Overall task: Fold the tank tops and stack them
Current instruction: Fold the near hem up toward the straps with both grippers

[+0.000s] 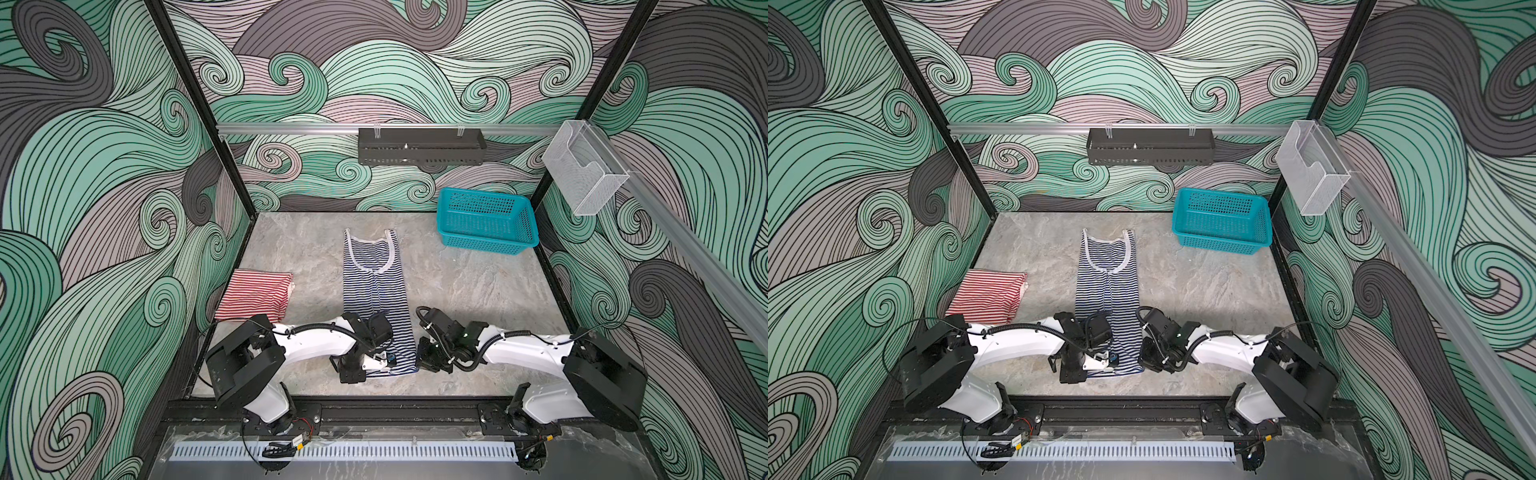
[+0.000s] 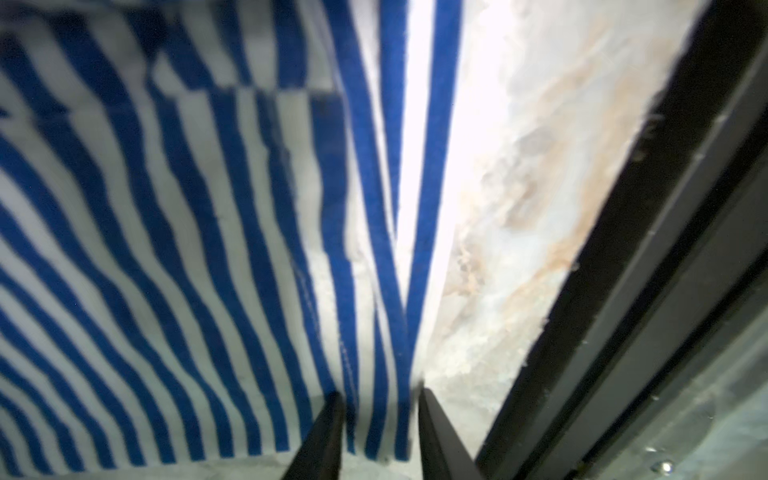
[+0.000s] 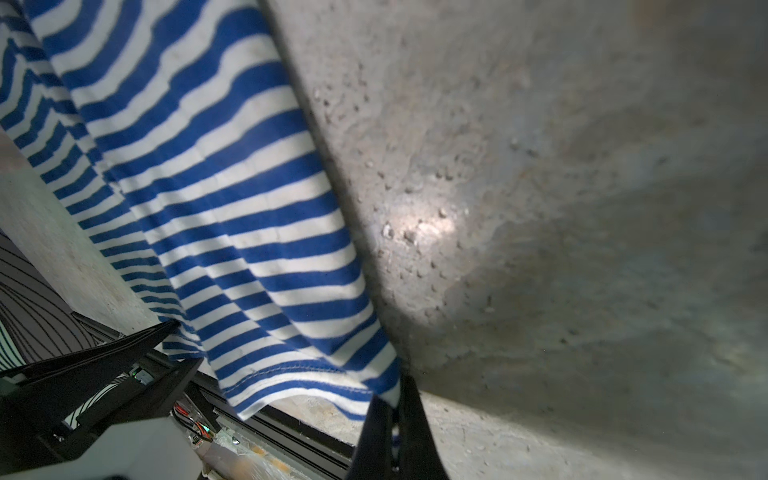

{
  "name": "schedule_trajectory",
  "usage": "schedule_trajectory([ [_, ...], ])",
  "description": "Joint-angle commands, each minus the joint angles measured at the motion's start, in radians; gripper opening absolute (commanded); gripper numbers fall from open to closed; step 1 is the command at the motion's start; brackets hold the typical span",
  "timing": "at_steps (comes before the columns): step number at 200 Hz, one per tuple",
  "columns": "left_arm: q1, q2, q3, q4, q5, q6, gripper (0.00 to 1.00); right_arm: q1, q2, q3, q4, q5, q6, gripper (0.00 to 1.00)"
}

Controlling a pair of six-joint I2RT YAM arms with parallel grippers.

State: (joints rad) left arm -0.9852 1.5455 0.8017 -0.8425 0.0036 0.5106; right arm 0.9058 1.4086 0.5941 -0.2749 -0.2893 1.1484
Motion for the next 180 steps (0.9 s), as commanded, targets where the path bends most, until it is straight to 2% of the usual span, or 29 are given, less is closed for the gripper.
schedule_trajectory([
  [1,-0.01,0.059,-0.017,0.059,-0.032,0.008,0.19,-0.018,-0.025,0.022,-0.032,0.008,-0.015,0.0],
  [16,-0.012,0.075,-0.005,0.066,-0.058,-0.001,0.0,-0.027,-0.026,0.031,-0.042,0.006,-0.029,0.0],
  [51,-0.012,0.053,0.04,0.038,-0.029,-0.011,0.0,-0.039,-0.053,0.051,-0.105,0.011,-0.063,0.0],
  [93,-0.012,-0.016,0.127,-0.067,0.119,-0.005,0.0,-0.045,-0.145,0.078,-0.232,0.016,-0.126,0.0],
  [138,-0.016,-0.077,0.231,-0.203,0.265,0.019,0.0,-0.045,-0.334,0.069,-0.388,0.055,-0.125,0.0],
  [180,-0.029,-0.119,0.329,-0.28,0.292,0.057,0.0,-0.047,-0.463,0.135,-0.515,0.096,-0.122,0.0],
])
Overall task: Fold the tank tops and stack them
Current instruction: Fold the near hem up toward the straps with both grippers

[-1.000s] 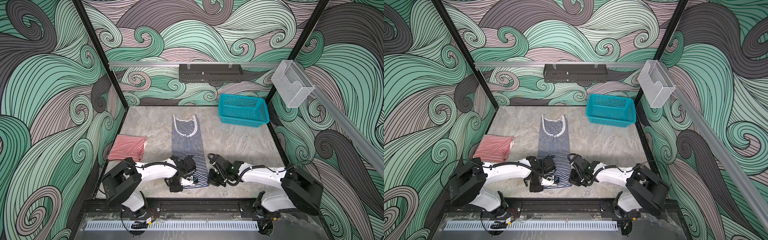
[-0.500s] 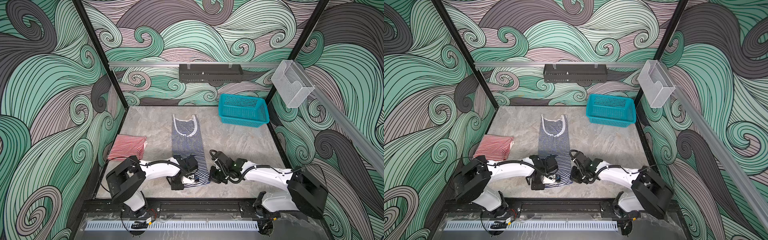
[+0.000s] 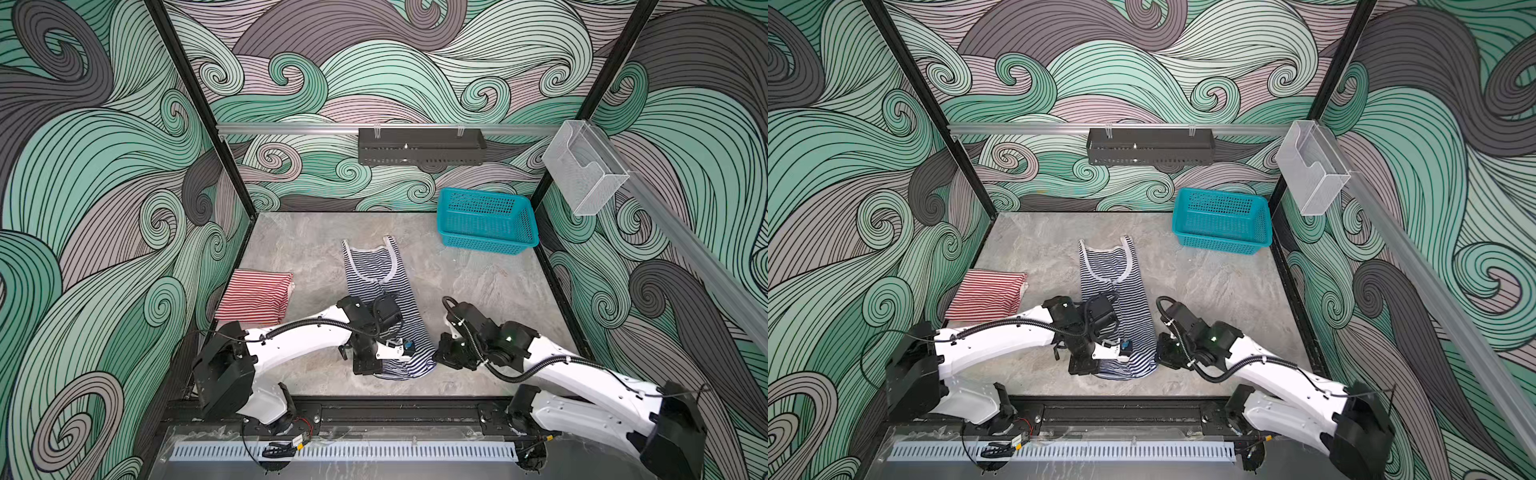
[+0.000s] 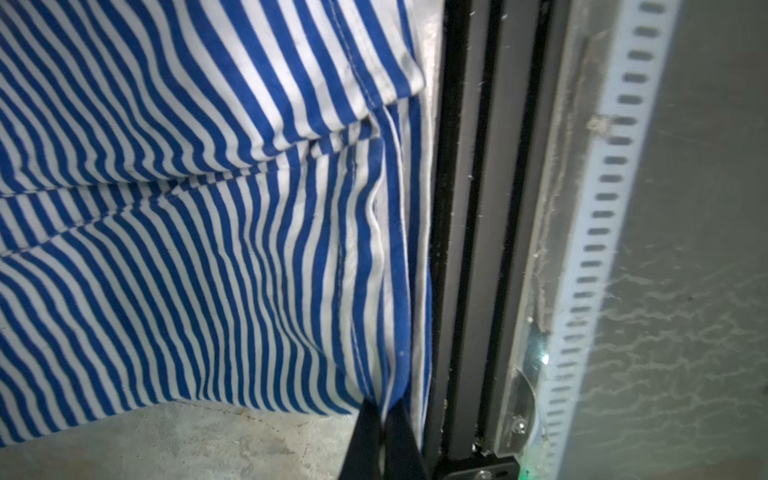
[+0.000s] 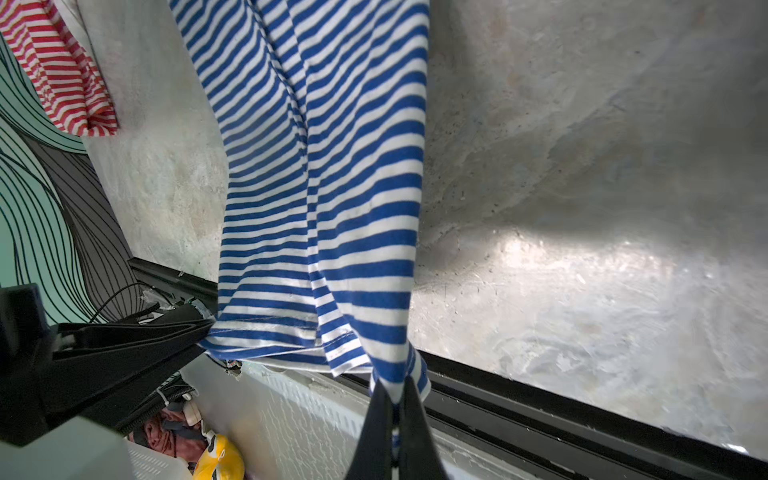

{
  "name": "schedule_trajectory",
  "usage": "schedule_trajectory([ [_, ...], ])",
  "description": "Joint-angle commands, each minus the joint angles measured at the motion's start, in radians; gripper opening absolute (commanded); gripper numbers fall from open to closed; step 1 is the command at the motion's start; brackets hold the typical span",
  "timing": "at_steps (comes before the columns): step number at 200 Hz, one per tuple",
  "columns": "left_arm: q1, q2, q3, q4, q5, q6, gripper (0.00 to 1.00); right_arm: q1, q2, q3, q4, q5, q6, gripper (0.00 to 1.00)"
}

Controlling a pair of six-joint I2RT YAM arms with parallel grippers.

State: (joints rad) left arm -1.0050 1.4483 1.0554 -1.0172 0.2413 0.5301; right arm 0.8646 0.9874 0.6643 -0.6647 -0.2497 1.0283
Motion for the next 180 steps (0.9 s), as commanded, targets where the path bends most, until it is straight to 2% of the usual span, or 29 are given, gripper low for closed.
schedule_trajectory([
  [1,-0.009,-0.022,0.078,-0.107,0.052,0.038,0.0,-0.006,-0.043,0.069,-0.127,0.058,-0.003,0.0],
  [23,-0.005,-0.051,0.144,-0.103,-0.024,0.044,0.0,-0.024,-0.026,0.143,-0.161,0.069,-0.039,0.0],
  [51,0.033,-0.034,0.173,-0.047,-0.131,0.063,0.0,-0.093,0.073,0.247,-0.173,0.05,-0.114,0.0],
  [86,0.198,0.024,0.215,0.039,-0.146,0.094,0.0,-0.207,0.217,0.383,-0.172,0.018,-0.219,0.0],
  [127,0.335,0.083,0.233,0.181,-0.194,0.129,0.0,-0.3,0.457,0.562,-0.122,-0.054,-0.346,0.0],
  [180,0.448,0.223,0.252,0.31,-0.231,0.145,0.0,-0.367,0.822,0.834,-0.111,-0.123,-0.462,0.0],
])
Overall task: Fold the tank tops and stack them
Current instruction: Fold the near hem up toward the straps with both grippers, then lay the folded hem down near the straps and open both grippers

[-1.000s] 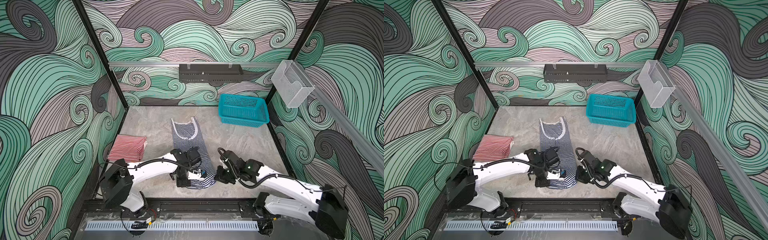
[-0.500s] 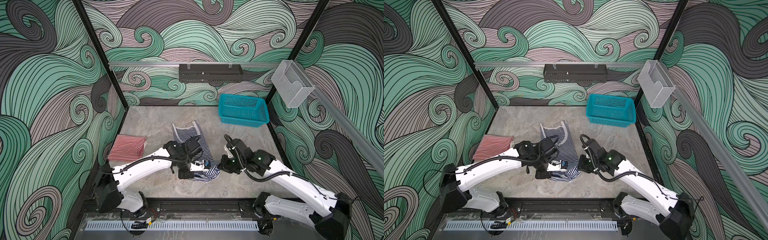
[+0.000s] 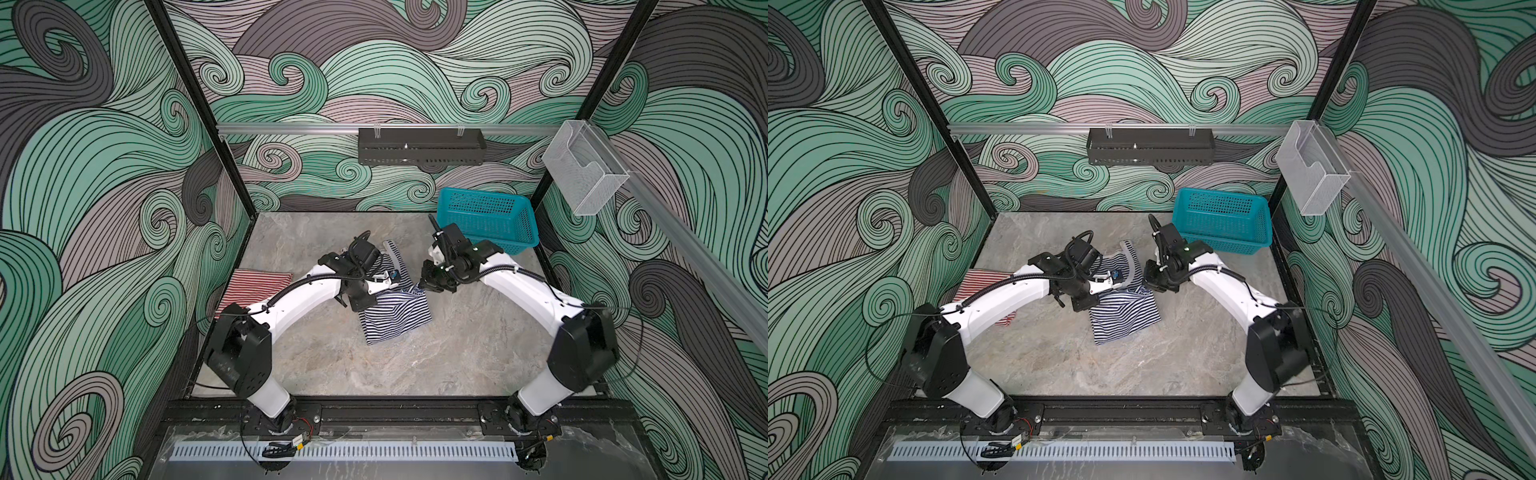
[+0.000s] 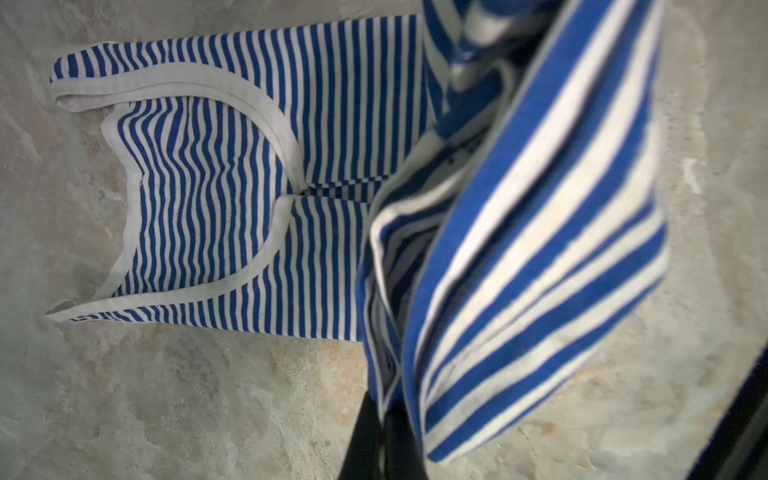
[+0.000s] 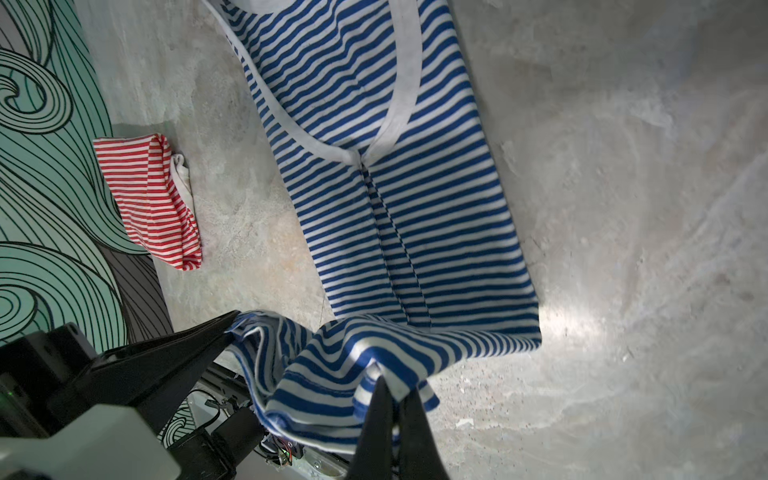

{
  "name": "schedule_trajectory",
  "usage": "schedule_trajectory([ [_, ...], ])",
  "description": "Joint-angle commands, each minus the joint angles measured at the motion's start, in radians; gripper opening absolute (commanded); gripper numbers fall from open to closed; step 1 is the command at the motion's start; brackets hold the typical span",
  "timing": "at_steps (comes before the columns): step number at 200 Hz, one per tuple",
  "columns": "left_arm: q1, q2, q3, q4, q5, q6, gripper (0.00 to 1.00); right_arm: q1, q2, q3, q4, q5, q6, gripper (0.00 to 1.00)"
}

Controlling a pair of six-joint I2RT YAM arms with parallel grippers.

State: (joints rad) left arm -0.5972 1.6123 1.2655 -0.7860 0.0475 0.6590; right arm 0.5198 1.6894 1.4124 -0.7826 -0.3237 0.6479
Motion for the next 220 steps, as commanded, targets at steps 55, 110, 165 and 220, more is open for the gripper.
schedule_trajectory([
  [55,0.116,0.182,0.061,0.165,-0.105,-0.011,0.0,-0.053,0.387,0.274,0.01,-0.07,-0.117,0.0],
  [110,0.145,0.277,0.095,0.219,-0.108,-0.05,0.06,-0.088,0.476,0.338,0.008,-0.089,-0.118,0.02],
  [165,0.147,0.313,0.123,0.254,-0.182,-0.097,0.27,-0.105,0.48,0.377,0.009,-0.096,-0.127,0.33],
  [220,0.148,0.124,0.06,0.27,-0.144,-0.151,0.42,-0.091,0.323,0.233,0.113,-0.082,-0.101,0.41],
])
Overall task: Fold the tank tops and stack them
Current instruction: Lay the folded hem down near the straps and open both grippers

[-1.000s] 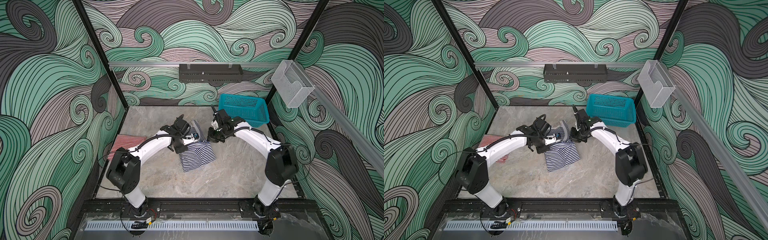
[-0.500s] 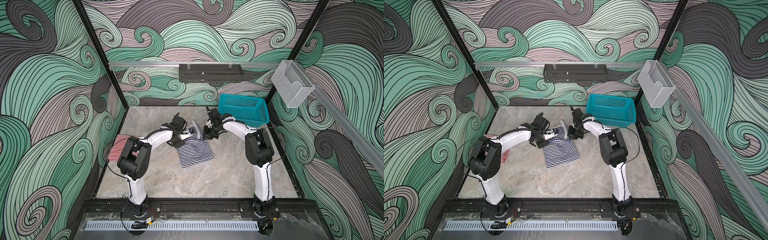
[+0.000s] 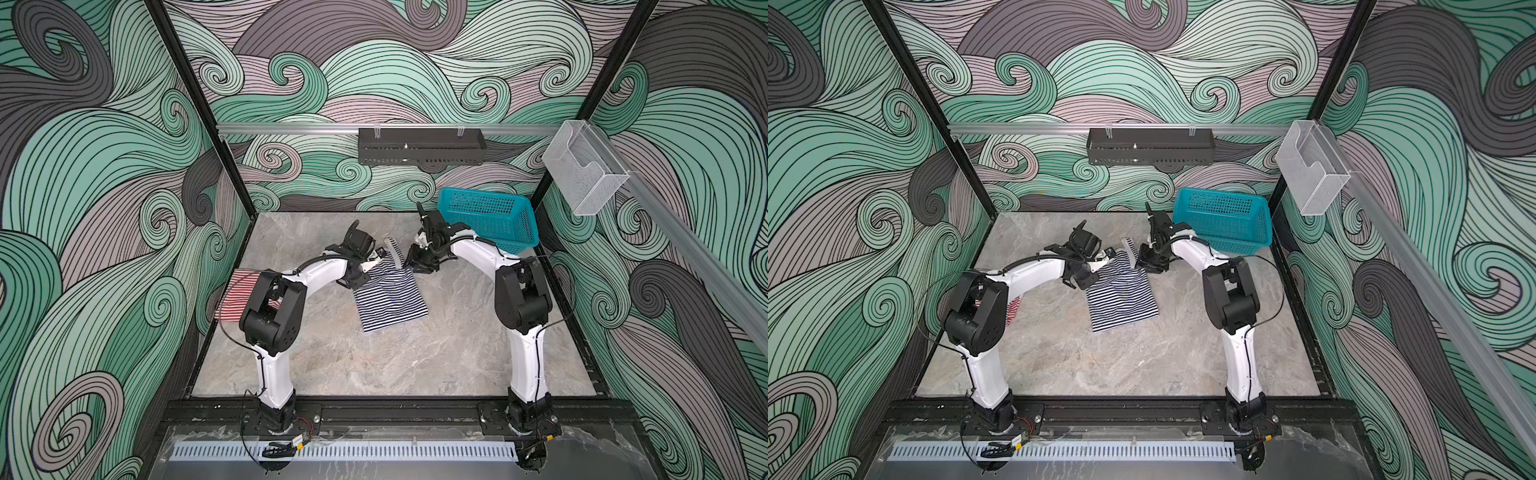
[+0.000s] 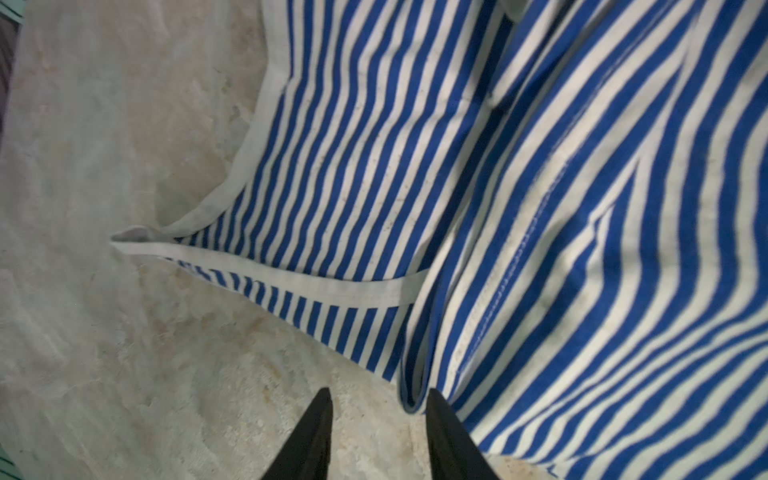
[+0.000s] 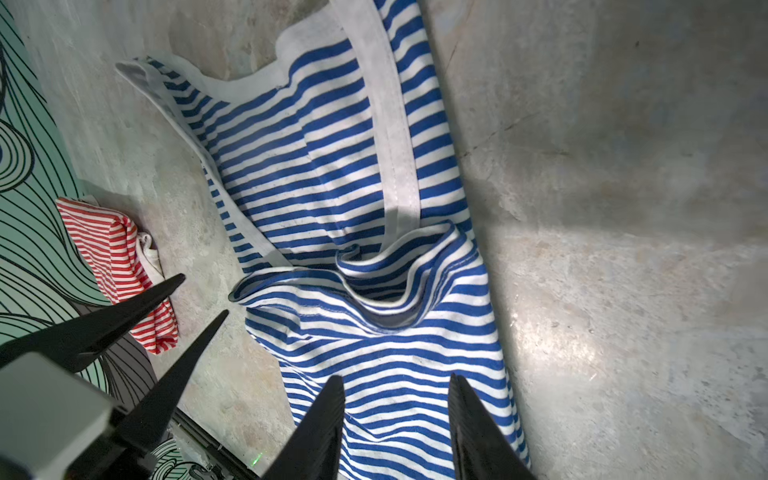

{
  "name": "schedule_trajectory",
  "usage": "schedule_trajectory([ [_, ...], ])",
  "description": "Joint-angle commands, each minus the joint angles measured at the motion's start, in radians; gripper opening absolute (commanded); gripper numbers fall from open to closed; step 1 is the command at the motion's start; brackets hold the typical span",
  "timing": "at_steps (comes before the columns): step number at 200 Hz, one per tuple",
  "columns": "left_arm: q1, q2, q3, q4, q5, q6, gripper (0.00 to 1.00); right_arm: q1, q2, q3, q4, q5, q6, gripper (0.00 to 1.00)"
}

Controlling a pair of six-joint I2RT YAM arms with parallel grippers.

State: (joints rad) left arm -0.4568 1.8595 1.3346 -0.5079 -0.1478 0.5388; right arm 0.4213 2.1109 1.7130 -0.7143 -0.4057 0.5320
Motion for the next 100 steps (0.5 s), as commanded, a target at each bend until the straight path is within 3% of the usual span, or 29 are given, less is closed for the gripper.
schedule_trajectory([
  [1,0.007,-0.126,-0.012,-0.011,0.057,-0.031,0.42,0.008,-0.101,-0.072,0.047,0.0,0.017,0.41],
  [24,0.001,-0.146,-0.036,-0.073,0.187,0.005,0.41,0.031,-0.118,-0.124,0.066,0.002,0.023,0.28],
  [48,-0.006,-0.097,-0.042,-0.085,0.226,-0.013,0.37,0.045,-0.074,-0.122,0.083,-0.006,0.029,0.12],
  [78,-0.005,0.004,-0.002,-0.107,0.255,-0.019,0.25,0.06,-0.001,-0.071,0.083,-0.016,0.039,0.06],
  [100,-0.005,0.06,0.028,-0.102,0.257,-0.025,0.23,0.06,0.045,-0.029,0.078,-0.017,0.044,0.05],
])
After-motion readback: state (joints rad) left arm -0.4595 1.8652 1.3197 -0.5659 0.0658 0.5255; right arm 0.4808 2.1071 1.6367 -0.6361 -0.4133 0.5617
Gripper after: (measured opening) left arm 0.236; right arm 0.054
